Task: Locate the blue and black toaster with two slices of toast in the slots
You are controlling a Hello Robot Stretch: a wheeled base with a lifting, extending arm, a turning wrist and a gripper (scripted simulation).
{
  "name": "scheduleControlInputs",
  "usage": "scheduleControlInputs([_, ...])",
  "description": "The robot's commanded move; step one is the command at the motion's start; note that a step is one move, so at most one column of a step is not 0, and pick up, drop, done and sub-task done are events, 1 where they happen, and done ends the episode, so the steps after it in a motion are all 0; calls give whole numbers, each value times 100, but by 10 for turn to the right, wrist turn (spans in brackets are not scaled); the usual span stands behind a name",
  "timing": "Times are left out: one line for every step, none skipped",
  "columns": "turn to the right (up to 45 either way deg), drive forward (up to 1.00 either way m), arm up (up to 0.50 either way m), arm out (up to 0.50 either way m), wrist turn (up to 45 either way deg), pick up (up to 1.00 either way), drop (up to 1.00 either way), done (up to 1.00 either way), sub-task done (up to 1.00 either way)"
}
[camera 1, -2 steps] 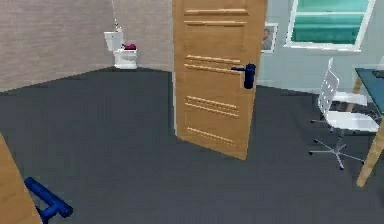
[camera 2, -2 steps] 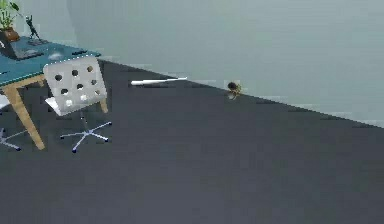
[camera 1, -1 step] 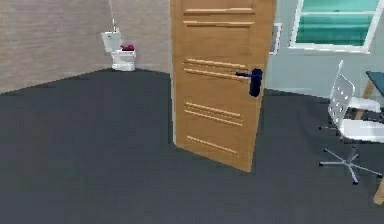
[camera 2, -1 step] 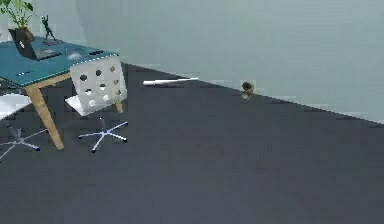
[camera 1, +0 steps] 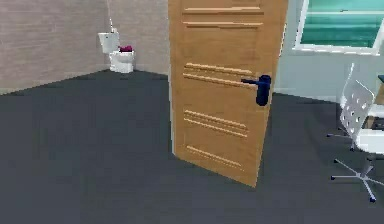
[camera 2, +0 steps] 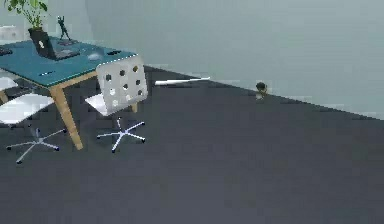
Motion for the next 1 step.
scheduleControlInputs([450, 0, 0, 0, 0, 0, 0, 0, 0])
